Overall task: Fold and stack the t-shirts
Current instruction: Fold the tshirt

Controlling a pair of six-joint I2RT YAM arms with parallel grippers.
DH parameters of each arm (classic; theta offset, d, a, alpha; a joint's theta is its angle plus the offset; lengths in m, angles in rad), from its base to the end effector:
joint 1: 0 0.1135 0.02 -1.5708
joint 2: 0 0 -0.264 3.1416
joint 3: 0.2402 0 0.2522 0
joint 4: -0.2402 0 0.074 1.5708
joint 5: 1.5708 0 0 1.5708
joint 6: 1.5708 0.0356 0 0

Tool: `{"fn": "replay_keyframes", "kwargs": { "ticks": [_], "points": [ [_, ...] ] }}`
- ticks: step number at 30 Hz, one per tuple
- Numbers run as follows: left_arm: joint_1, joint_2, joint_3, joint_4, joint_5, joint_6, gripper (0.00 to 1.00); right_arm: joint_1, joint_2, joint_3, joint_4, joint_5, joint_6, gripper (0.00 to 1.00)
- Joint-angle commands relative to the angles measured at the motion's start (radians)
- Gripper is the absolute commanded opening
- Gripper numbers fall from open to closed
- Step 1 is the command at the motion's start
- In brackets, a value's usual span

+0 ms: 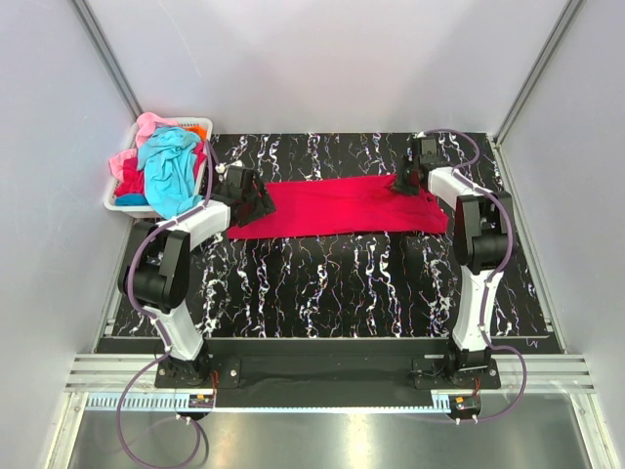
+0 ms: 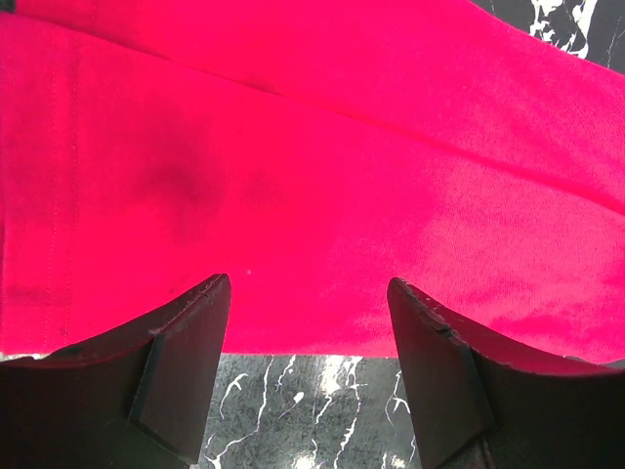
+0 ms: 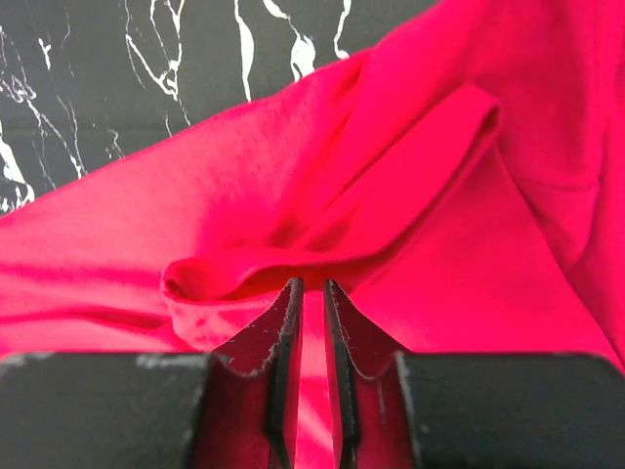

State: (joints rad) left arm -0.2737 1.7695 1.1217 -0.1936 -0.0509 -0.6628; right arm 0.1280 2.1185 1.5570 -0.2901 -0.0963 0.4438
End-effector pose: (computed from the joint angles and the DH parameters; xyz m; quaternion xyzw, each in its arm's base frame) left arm 0.3631 -0.1001 0.1907 -0.1895 0.9146 -0.1397 0.3289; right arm 0.4646 0.0632 0.1769 0.1303 0.9260 0.1423 0.3245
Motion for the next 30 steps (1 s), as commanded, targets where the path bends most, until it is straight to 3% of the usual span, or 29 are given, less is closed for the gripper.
{"fn": "replay_keyframes", "kwargs": {
  "ticks": [1,14,22,27,30],
  "points": [
    [0.002,-0.007,0.017,0.025,0.006,-0.006,0.7,-0.002,0.044,0.069,-0.007,0.009,-0.011,0.2],
    [0.002,0.005,0.052,0.01,-0.003,0.002,0.7,-0.002,0.244,0.366,0.008,-0.201,-0.056,0.14],
    [0.002,0.03,0.062,0.008,-0.004,0.008,0.7,-0.002,0.218,0.361,0.1,-0.381,-0.125,0.14],
    [0.002,0.042,0.081,0.008,-0.015,0.02,0.7,-0.002,0.08,0.232,0.14,-0.272,-0.129,0.16],
    [0.002,0.039,0.096,0.005,-0.009,0.02,0.7,-0.002,-0.023,0.143,0.138,-0.163,-0.128,0.22]
  ]
}}
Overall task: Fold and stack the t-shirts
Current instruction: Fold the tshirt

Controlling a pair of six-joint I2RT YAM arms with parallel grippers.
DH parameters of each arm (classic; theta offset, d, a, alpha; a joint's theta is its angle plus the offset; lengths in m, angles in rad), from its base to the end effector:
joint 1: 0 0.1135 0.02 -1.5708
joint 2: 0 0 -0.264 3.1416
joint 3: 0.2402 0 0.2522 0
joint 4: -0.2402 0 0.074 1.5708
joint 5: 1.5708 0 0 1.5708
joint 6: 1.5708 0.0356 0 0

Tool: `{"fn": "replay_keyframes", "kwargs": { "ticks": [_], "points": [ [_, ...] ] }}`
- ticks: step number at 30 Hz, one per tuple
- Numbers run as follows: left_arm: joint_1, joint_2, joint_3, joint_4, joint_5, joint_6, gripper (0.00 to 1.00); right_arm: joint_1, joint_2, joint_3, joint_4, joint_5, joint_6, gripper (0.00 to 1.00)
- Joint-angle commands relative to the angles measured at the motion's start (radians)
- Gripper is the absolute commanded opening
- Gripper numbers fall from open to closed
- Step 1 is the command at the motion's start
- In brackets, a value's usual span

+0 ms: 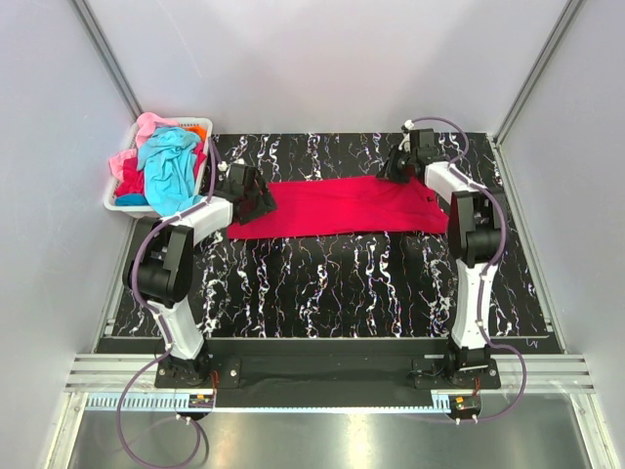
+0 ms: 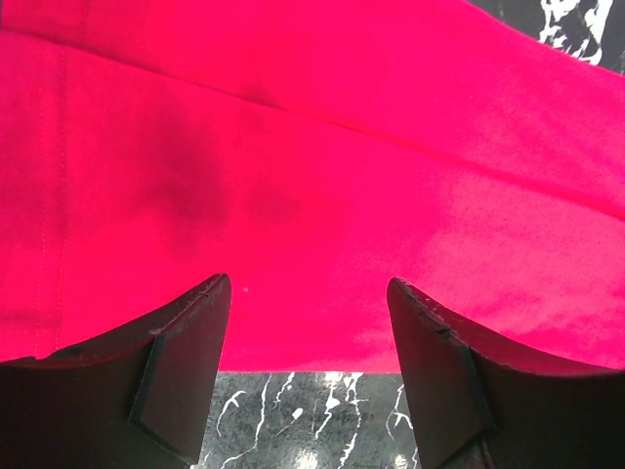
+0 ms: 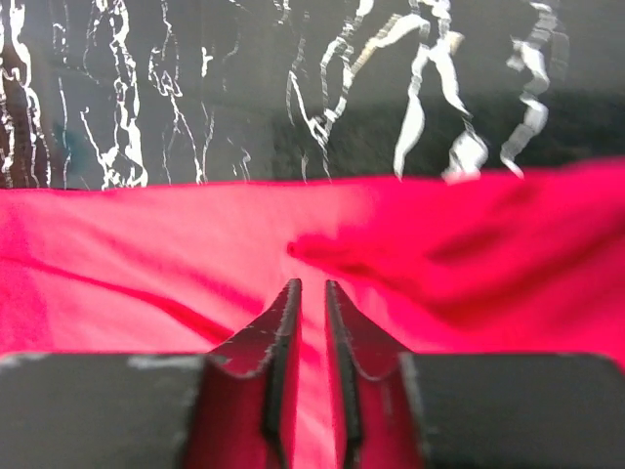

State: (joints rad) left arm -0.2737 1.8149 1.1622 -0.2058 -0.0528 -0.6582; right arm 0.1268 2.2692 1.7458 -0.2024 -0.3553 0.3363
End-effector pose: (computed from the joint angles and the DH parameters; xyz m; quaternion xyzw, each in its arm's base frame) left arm 0.3726 -0.1026 0.1857 -0.1880 0.9179 -0.1345 0.3225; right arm 0.5065 0.0771 0.1739 0.0218 0.9004 0.2495 0.3558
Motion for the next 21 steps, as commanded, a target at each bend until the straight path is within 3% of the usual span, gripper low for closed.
{"fn": "replay_keyframes", "kwargs": {
  "ticks": [1,6,21],
  "points": [
    [0.002,-0.006,0.057,0.017,-0.004,0.015,0.7,-0.001,-0.194,-0.066,0.049,0.126,-0.022,0.24],
    [0.002,-0.022,0.05,0.016,0.004,0.012,0.7,-0.001,-0.258,-0.137,0.003,0.145,-0.013,0.28],
    [0.002,-0.023,0.039,0.013,0.01,0.011,0.7,-0.003,-0.188,-0.143,-0.109,0.225,0.041,0.26]
  ]
}}
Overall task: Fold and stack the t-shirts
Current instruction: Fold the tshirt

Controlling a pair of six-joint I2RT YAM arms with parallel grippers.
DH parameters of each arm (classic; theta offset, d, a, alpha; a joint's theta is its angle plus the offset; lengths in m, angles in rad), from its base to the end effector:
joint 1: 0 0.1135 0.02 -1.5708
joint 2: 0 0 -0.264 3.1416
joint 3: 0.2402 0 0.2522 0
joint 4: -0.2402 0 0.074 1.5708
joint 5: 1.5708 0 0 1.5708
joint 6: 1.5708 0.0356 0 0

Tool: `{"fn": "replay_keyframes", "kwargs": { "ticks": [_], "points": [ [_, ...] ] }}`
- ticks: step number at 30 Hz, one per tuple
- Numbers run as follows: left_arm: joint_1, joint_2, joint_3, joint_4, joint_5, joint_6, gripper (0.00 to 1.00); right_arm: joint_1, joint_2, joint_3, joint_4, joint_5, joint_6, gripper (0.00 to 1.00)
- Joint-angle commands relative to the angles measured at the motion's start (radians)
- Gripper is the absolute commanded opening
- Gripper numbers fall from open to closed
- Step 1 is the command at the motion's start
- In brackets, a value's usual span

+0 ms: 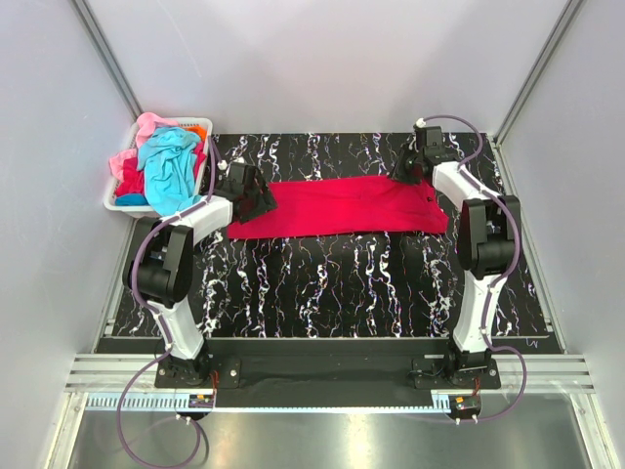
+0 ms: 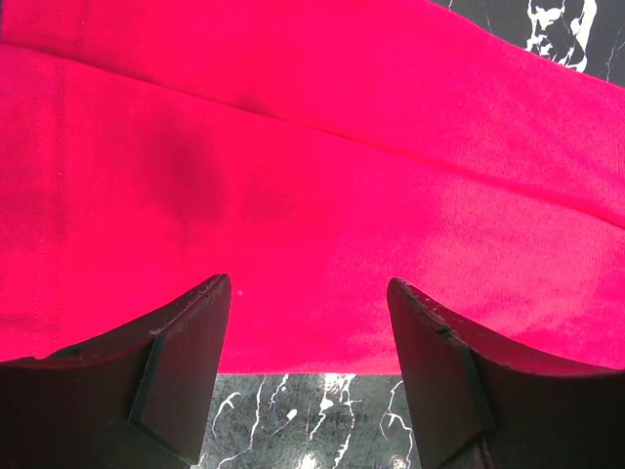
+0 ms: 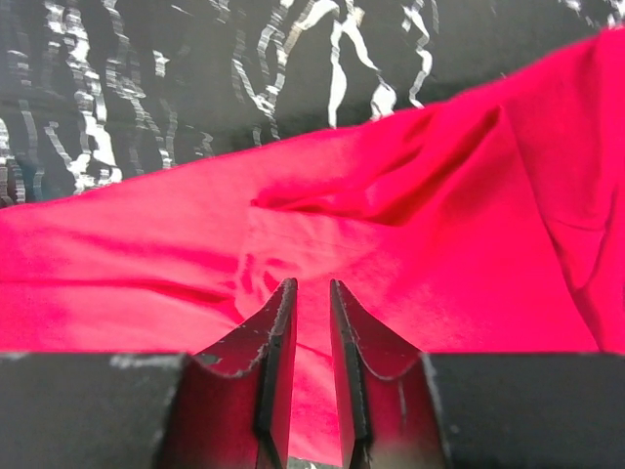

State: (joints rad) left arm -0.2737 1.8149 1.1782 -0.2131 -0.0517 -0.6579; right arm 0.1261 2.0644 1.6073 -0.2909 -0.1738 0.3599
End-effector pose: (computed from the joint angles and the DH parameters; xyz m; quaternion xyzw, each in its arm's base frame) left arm 0.3748 -0.1033 0.1900 -0.1875 0.9165 -0.1368 0.3259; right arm 0.4668 0.0654 0.2175 0.0720 0.9109 0.1731 0.3675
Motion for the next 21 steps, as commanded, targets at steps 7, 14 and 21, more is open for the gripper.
{"fn": "replay_keyframes", "kwargs": {
  "ticks": [7,14,21],
  "points": [
    [0.001,-0.014,0.018,0.02,-0.002,0.007,0.7,0.0,0.083,0.042,-0.08,0.066,0.051,0.25],
    [0.002,-0.006,0.028,0.018,-0.004,0.006,0.7,0.0,0.163,0.115,-0.082,0.047,0.05,0.24],
    [0.004,0.001,0.037,0.009,-0.01,0.01,0.7,0.0,0.249,0.253,-0.093,0.014,0.059,0.23]
  ]
}}
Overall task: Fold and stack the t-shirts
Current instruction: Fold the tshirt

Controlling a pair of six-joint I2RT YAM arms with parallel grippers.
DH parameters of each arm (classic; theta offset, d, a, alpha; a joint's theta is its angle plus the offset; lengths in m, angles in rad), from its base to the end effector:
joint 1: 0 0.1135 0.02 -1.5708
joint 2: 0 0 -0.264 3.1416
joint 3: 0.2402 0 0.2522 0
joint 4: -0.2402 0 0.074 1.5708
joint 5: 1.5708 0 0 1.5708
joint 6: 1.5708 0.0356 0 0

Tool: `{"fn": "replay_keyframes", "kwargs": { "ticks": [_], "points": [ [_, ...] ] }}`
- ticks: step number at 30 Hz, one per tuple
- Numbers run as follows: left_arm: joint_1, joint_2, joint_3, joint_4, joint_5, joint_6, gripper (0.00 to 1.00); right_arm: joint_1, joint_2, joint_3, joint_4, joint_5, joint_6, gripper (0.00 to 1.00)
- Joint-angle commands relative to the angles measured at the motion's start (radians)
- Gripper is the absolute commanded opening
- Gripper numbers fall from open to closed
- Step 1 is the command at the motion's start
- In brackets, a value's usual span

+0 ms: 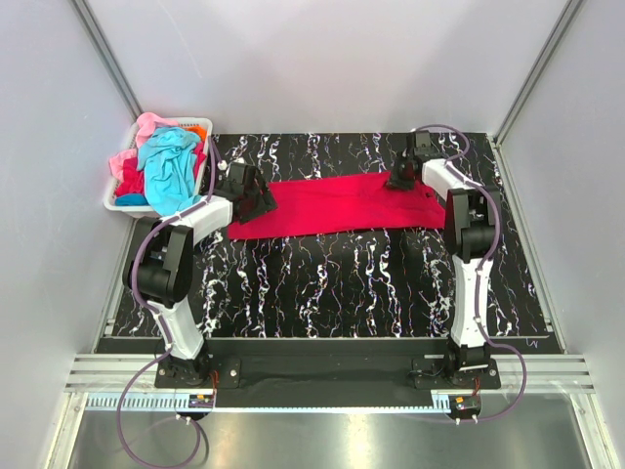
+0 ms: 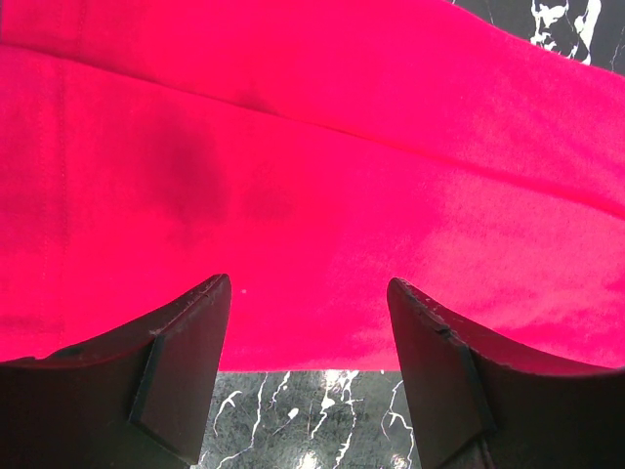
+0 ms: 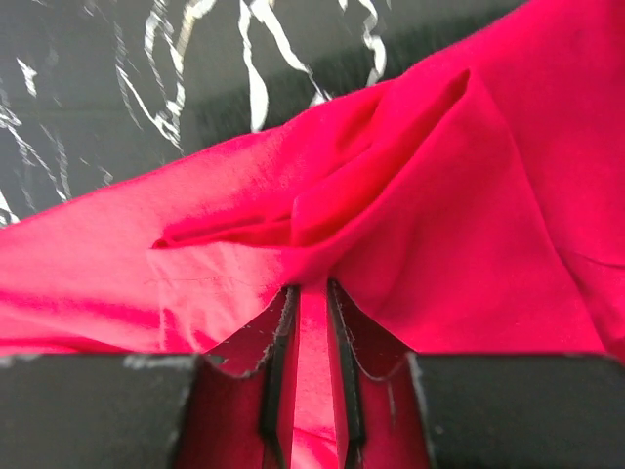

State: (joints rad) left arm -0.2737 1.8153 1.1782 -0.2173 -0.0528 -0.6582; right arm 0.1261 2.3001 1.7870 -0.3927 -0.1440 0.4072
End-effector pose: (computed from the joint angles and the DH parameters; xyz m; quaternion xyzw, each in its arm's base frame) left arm 0.3745 -0.1032 0.1895 -0.1880 0.9172 -0.1354 0.3242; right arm 0.5015 0.0687 0.1564 0.1088 0.9368 0.1514 0.2961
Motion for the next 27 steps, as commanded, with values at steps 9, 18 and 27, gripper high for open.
{"fn": "replay_keyframes", "kwargs": {
  "ticks": [9,18,27],
  "points": [
    [0.004,0.015,0.055,0.006,-0.015,0.012,0.7,0.001,0.067,0.157,0.009,-0.127,-0.014,0.22],
    [0.008,0.015,0.072,-0.008,-0.015,0.022,0.7,-0.009,0.102,0.175,0.0,-0.25,-0.008,0.19],
    [0.027,-0.007,0.107,-0.017,-0.021,0.038,0.7,-0.011,-0.1,0.056,0.002,-0.171,-0.048,0.27]
  ]
}}
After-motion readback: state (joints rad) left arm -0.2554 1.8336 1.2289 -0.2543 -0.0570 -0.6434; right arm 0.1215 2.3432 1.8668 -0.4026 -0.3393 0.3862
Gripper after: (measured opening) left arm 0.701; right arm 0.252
